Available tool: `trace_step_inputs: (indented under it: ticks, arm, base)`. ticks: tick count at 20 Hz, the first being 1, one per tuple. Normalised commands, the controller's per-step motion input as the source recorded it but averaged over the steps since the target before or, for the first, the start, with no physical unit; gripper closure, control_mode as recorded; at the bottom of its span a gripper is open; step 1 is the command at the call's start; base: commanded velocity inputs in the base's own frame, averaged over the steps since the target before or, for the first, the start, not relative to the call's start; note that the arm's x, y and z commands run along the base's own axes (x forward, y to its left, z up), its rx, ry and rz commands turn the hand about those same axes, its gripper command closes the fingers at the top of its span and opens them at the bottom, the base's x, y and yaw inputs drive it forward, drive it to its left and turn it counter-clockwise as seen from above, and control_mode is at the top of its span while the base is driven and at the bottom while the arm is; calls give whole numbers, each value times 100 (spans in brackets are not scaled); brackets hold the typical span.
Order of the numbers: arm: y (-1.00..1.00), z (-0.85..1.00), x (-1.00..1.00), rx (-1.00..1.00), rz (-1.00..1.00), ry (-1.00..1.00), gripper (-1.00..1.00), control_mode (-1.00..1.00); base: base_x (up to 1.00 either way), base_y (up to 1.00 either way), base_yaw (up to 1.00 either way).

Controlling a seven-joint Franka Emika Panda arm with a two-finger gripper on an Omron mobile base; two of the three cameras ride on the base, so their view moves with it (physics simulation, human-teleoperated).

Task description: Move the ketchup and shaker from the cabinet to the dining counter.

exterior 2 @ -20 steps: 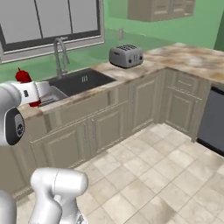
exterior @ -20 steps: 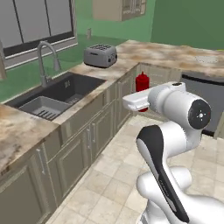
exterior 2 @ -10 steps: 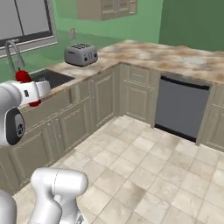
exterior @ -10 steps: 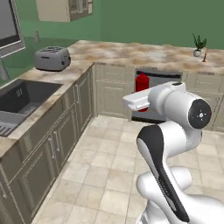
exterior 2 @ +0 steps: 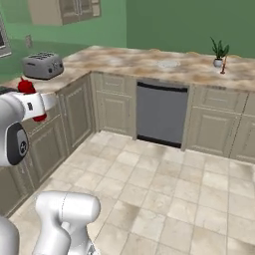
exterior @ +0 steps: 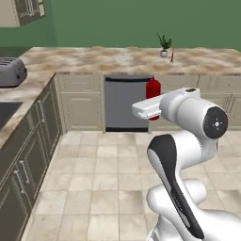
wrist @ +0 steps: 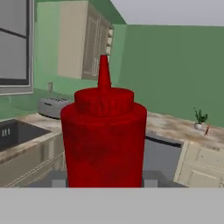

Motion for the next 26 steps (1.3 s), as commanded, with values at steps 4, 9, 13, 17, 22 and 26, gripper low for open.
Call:
trace_step_inputs:
  ticks: [4,9,13,17,22,26]
  arm:
    - [0,0,0,0,0,0,100,100]
    - [0,0,0,0,0,0,100,100]
    - [0,0,0,0,0,0,100,100]
    - [0,0,0,0,0,0,100,100]
    - [0,0,0,0,0,0,100,100]
    - [0,0,0,0,0,0,100,100]
  base:
    - [58,6,-40]
    - [65,2,-36]
    - [78,-1,-29]
    - [87,-25,-22]
    - [88,-40,-14]
    - [81,-53,-9]
